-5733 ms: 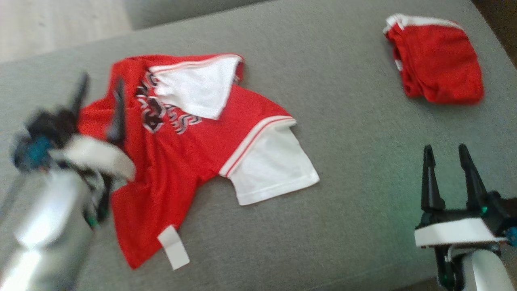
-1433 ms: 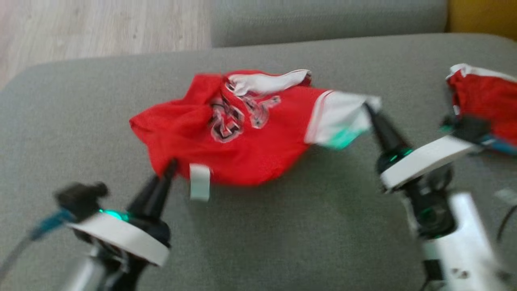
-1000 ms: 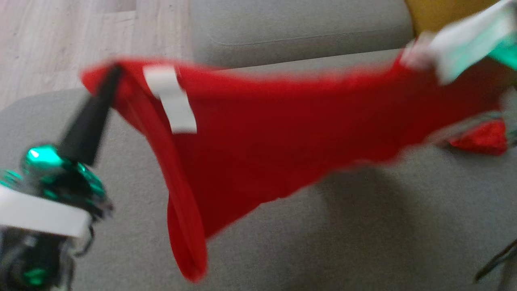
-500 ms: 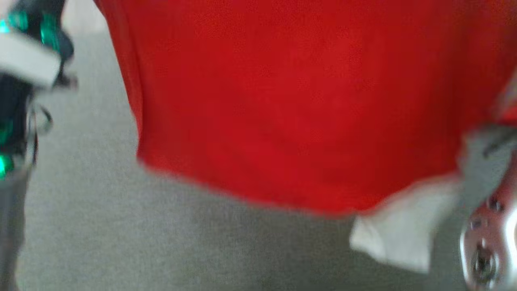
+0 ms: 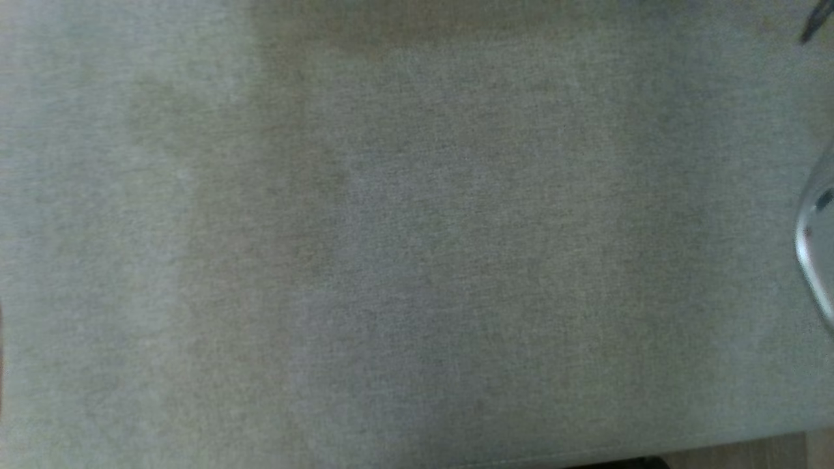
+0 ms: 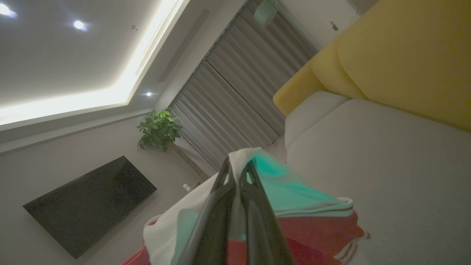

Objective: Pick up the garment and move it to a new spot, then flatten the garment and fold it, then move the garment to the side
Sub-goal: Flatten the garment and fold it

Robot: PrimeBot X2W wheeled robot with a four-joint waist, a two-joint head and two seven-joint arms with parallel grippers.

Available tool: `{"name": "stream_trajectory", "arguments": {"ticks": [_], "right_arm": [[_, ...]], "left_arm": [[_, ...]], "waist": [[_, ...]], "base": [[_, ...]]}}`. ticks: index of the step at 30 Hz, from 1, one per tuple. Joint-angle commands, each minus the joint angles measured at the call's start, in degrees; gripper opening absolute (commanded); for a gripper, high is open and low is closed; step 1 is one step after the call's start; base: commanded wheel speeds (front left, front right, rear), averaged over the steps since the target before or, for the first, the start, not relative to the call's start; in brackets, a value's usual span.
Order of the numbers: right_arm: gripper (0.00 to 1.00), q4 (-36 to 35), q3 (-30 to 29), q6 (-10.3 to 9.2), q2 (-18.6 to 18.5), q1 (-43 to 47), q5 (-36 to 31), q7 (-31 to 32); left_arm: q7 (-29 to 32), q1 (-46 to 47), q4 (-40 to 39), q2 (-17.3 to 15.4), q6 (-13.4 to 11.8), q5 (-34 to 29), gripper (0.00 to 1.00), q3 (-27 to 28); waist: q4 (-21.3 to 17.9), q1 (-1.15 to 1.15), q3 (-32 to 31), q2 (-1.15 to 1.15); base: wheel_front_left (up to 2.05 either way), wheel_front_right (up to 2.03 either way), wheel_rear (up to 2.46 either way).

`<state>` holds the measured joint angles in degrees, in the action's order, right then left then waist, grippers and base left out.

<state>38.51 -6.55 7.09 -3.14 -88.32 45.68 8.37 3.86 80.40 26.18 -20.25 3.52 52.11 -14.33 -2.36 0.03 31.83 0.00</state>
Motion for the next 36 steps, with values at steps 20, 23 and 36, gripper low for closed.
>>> {"name": "stream_trajectory", "arguments": {"ticks": [20,23,36], "right_arm": [[0.0,-36.01,4.14,0.4,0.26,81.87,3.07,3.11],[0.0,-43.94,1.25,0.4,0.26,94.15,2.66,4.85],[0.0,-57.06,-5.22,0.4,0.26,106.02,-3.44,16.86]], "left_arm": [[-12.56,-66.58,-21.57,-9.96,1.52,7.02,0.0,-14.25],[-12.74,-75.09,-28.78,-11.08,-1.18,8.11,0.0,-15.01],[-5.09,-86.55,-44.63,-17.77,-7.99,11.17,0.0,-16.81]], "waist": [[1.28,-0.03,-18.36,0.0],[2.36,-0.03,-19.42,0.0],[4.19,-0.03,-17.57,0.0]], "base": [[0.0,0.0,0.0],[0.0,0.0,0.0],[0.0,0.0,0.0]]}}
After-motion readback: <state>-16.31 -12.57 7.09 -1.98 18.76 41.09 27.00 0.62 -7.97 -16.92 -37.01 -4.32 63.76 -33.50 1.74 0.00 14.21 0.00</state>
